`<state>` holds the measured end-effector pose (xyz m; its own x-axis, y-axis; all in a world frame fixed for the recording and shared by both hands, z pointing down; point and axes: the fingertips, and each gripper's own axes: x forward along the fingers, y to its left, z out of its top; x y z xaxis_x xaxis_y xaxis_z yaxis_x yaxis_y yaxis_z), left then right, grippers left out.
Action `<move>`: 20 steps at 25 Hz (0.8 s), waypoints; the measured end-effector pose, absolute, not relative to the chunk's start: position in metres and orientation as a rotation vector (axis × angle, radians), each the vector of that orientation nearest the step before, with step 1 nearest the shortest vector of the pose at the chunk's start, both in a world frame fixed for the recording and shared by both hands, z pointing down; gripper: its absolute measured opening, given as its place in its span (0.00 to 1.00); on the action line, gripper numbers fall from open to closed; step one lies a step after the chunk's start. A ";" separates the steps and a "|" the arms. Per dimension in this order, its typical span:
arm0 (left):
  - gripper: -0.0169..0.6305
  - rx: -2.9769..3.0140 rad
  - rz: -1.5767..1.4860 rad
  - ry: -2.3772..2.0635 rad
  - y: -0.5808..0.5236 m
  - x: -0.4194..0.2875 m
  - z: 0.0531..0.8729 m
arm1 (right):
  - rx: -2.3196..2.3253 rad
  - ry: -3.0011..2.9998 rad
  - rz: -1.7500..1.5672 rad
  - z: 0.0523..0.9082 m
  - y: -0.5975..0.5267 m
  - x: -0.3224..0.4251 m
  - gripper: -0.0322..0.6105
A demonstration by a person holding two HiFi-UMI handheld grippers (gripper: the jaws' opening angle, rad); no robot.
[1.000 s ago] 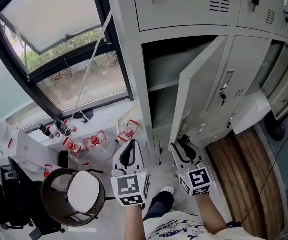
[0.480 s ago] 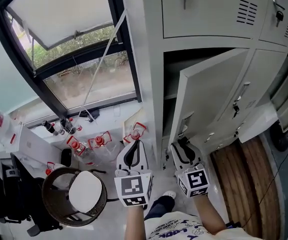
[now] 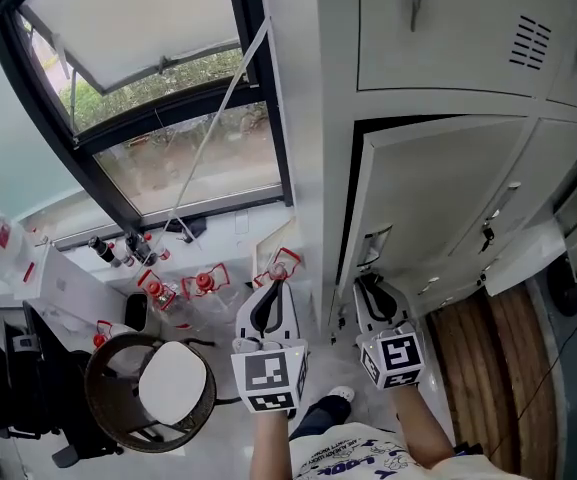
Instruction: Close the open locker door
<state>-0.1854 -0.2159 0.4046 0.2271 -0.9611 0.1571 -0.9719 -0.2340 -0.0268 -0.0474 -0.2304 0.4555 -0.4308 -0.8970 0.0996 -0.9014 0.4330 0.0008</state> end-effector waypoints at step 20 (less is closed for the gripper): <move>0.04 2.370 0.234 -1.936 -0.227 -0.199 0.411 | 1.634 -2.605 0.111 0.455 -0.260 -0.054 0.10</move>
